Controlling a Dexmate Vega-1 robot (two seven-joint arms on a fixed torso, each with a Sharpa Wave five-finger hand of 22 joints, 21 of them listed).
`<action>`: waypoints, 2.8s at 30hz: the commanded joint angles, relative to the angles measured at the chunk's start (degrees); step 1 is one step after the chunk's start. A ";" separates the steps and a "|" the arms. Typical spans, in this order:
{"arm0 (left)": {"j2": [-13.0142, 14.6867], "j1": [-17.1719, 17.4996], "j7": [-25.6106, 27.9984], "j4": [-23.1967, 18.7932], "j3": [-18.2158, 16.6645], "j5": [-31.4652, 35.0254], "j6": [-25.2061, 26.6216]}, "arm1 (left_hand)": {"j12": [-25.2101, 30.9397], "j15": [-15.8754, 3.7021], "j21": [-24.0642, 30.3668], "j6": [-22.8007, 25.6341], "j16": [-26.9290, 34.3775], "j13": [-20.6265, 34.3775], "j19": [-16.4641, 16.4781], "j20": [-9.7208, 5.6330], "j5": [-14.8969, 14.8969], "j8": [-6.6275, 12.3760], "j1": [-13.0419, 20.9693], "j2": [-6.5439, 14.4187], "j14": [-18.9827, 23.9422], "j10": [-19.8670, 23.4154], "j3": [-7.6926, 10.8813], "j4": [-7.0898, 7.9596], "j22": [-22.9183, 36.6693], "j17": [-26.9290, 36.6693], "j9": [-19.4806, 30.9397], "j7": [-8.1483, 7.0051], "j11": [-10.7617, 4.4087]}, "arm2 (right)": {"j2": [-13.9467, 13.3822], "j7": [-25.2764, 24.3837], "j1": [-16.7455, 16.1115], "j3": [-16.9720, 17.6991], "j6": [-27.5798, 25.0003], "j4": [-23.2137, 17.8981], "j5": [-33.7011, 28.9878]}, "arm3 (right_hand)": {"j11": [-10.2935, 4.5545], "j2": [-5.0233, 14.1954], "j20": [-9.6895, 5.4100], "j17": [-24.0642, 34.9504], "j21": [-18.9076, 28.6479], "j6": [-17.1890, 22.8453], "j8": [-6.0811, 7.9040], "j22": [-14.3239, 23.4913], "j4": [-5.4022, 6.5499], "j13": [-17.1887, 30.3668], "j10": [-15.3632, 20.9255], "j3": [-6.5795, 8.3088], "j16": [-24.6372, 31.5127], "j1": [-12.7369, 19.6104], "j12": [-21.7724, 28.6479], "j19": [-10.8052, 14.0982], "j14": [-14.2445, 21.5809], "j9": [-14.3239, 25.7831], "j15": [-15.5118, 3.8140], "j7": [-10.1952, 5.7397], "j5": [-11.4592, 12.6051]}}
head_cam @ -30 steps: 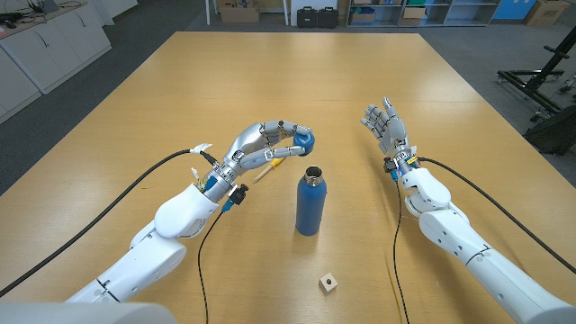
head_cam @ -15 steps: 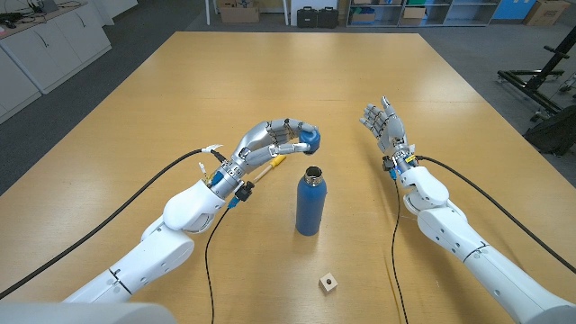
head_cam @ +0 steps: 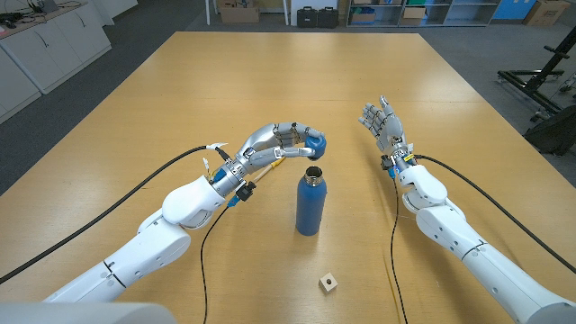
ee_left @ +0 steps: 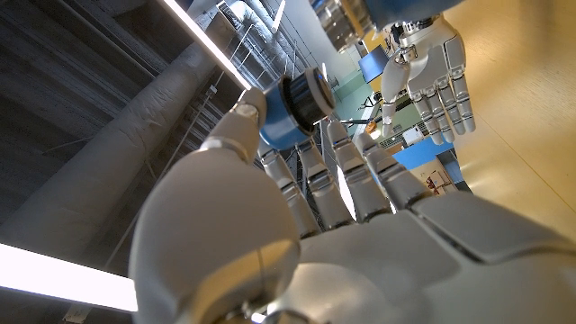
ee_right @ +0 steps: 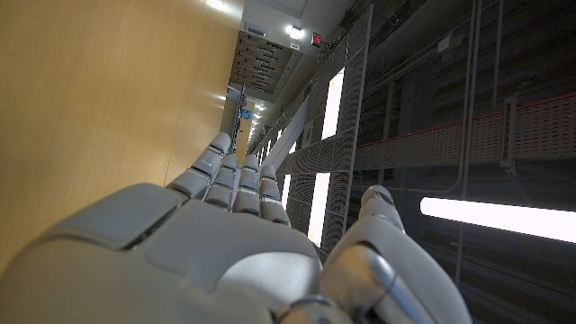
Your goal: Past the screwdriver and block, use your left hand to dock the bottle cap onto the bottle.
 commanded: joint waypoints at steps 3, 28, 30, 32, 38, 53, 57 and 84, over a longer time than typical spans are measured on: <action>2.09 0.64 -0.56 -1.35 -0.83 -2.77 0.50 | 0.37 -9.72 0.05 0.49 -0.10 0.66 0.10 -4.10 0.32 -0.11 -1.39 2.73 0.08 7.19 3.06 2.41 0.12 0.04 0.26 -0.28 -4.69 | -0.39 -0.55 -1.14 0.43 1.35 -1.31 -0.77 | 0.00 0.59 -0.07 0.32 -0.15 0.48 -0.09 0.29 -0.08 0.13 0.53 -0.06 0.02 -0.05 -0.17 0.56 0.47 0.17 0.23 -0.02 -0.25; 5.36 5.04 -1.14 -3.71 -2.97 -5.45 -0.78 | 0.35 -9.74 0.08 1.02 -0.13 0.68 0.12 -4.06 0.43 -0.16 -1.58 2.88 0.04 7.80 3.37 2.21 0.11 0.01 0.29 -0.24 -4.69 | -0.29 -1.05 1.52 -0.81 -1.10 -0.93 -1.92 | 0.06 0.60 -0.07 0.33 -0.35 0.57 -0.07 0.30 -0.08 0.13 0.59 -0.09 -0.05 -0.04 -0.17 0.66 0.37 0.16 0.17 -0.03 -0.25; 5.52 5.12 -1.00 -3.83 -3.07 -5.43 -0.56 | 0.34 -9.74 0.08 1.05 -0.12 0.68 0.12 -4.03 0.44 -0.17 -1.60 2.91 0.06 7.83 3.40 2.21 0.11 0.01 0.30 -0.25 -4.69 | -0.14 -0.90 1.79 -0.94 -1.02 -0.51 -1.98 | 0.02 0.60 -0.07 0.33 -0.39 0.59 -0.06 0.30 -0.08 0.13 0.58 -0.09 -0.03 -0.04 -0.18 0.61 0.42 0.16 0.24 -0.02 -0.25; 5.77 5.20 -0.97 -3.94 -3.22 -5.50 -0.34 | 0.34 -9.75 0.08 1.06 -0.10 0.68 0.11 -4.03 0.45 -0.18 -1.60 2.96 0.09 7.86 3.43 2.21 0.11 0.01 0.30 -0.26 -4.69 | 0.01 -0.86 2.01 -1.02 -1.12 -0.23 -1.88 | 0.00 0.60 -0.08 0.33 -0.40 0.60 -0.06 0.30 -0.08 0.13 0.58 -0.10 -0.03 -0.04 -0.18 0.60 0.44 0.17 0.27 0.00 -0.25; 6.52 5.33 -0.76 -4.18 -3.72 -5.08 0.19 | 0.31 -9.72 0.09 1.11 -0.12 0.68 0.12 -4.01 0.46 -0.23 -1.68 2.92 0.07 7.95 3.47 2.17 0.11 0.00 0.31 -0.26 -4.68 | 0.27 -0.50 2.71 -1.29 -1.05 0.61 -1.94 | 0.05 0.61 -0.12 0.33 -0.43 0.60 -0.06 0.30 -0.08 0.13 0.64 -0.10 -0.05 -0.03 -0.16 0.66 0.39 0.17 0.11 -0.03 -0.25; 6.70 4.03 -2.46 -3.57 -2.85 -5.08 0.82 | 0.26 -9.69 0.06 1.66 -0.11 0.69 0.02 -4.00 0.50 -0.19 -1.95 3.00 0.10 8.25 3.66 2.16 0.10 0.00 0.33 -0.13 -4.68 | 0.38 -0.29 3.76 -1.64 -1.33 0.85 -2.18 | 0.09 0.62 -0.10 0.34 -0.57 0.59 -0.08 0.31 -0.08 0.13 0.62 -0.12 -0.03 -0.02 -0.19 0.68 0.47 0.16 0.15 -0.03 -0.25; 6.52 3.49 -2.66 -3.67 -2.38 -4.97 1.30 | 0.24 -9.71 0.06 1.64 -0.13 0.69 0.00 -3.99 0.51 -0.26 -1.99 2.98 0.08 8.33 3.71 2.12 0.10 -0.02 0.34 -0.15 -4.68 | 0.29 -0.35 3.72 -1.56 -1.29 0.81 -2.21 | 0.15 0.62 -0.11 0.34 -0.59 0.60 -0.08 0.31 -0.08 0.13 0.63 -0.12 -0.02 -0.02 -0.19 0.70 0.50 0.16 0.19 -0.06 -0.25; 6.49 0.21 -2.08 -4.86 -0.72 -4.18 6.30 | -0.03 -9.58 0.01 1.30 -0.20 0.67 -0.23 -3.89 0.50 -0.71 -2.42 2.67 -0.01 8.17 3.87 2.02 0.10 -0.05 0.37 -0.19 -4.69 | -1.59 -0.73 -2.58 2.20 3.73 -0.97 -1.55 | 0.09 0.63 -0.05 0.36 -0.84 0.70 -0.06 0.32 -0.03 0.13 0.75 -0.18 -0.05 -0.09 -0.17 0.77 0.48 0.16 0.21 0.05 -0.26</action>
